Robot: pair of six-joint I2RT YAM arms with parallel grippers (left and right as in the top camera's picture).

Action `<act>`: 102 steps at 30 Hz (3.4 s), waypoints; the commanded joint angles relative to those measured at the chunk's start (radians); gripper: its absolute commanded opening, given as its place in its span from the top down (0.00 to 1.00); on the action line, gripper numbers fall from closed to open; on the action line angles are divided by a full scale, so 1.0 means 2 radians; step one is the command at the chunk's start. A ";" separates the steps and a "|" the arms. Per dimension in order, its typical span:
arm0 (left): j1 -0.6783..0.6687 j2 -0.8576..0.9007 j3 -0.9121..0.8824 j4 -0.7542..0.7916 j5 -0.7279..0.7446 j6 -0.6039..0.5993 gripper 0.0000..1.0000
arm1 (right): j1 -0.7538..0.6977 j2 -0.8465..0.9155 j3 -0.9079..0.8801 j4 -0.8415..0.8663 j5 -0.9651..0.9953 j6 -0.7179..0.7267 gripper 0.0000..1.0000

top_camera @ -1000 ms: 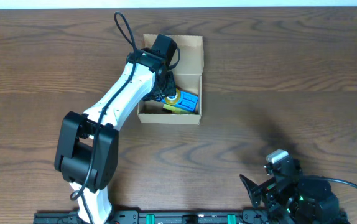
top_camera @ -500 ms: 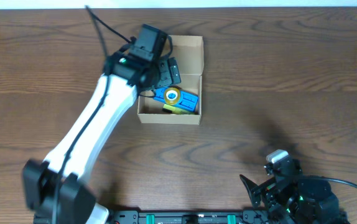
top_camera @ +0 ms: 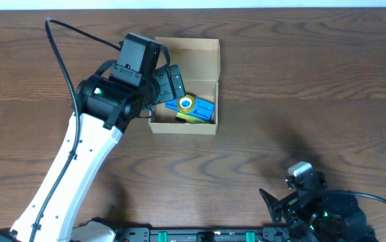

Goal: Pack container
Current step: 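Withdraw the left gripper and raise the right arm above the box, then move both grippers to the box's lid flaps at the far side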

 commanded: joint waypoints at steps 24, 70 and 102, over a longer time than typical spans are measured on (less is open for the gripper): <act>0.093 0.000 0.007 -0.067 0.077 0.004 0.04 | -0.004 0.039 0.007 0.216 0.062 0.028 0.01; 0.291 0.288 0.007 0.202 0.245 -0.028 0.95 | -0.149 0.877 0.385 0.402 -0.196 0.220 0.99; 0.243 0.415 0.007 0.377 0.501 -0.120 0.94 | -0.115 1.011 0.385 0.594 -0.281 0.355 0.99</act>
